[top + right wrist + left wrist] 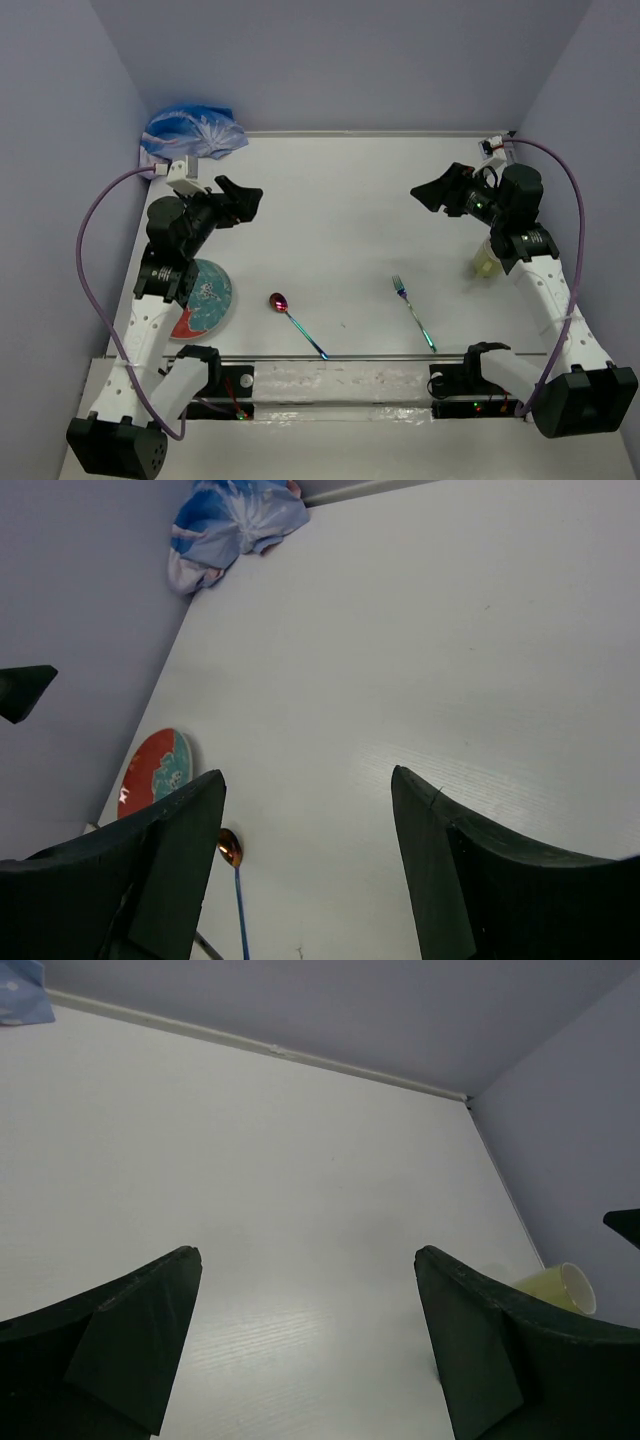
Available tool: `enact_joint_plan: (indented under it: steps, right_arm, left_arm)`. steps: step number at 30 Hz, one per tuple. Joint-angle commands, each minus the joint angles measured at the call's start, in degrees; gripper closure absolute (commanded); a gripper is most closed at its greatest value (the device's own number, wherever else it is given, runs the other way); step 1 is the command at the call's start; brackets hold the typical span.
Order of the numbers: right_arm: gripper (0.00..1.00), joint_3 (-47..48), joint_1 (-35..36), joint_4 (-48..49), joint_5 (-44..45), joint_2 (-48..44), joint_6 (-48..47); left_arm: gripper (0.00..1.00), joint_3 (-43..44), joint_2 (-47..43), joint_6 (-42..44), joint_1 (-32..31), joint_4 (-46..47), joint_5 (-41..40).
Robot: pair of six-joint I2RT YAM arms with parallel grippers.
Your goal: Set the dinner table for one person
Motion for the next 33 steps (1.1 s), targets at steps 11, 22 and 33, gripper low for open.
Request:
enact_joint_plan:
  steps: [11,22,33]
  right_arm:
    - [0.31,1.2,2.9,5.3,-0.6,5.5,1.7]
    - [0.31,3.8,21.2,6.4,9.9,13.1,-1.7]
    - [0.32,-0.5,23.5,7.8,9.7,14.1,-4.1]
  left_arm:
    - [0.01,3.4,8.3,-2.6,1.5,0.1,-15.9]
    - [0.36,6.4,23.5,-9.6,7.2,8.2,-32.2]
    - [0.37,18.9,46.5,-10.6,16.6,11.0,-37.6]
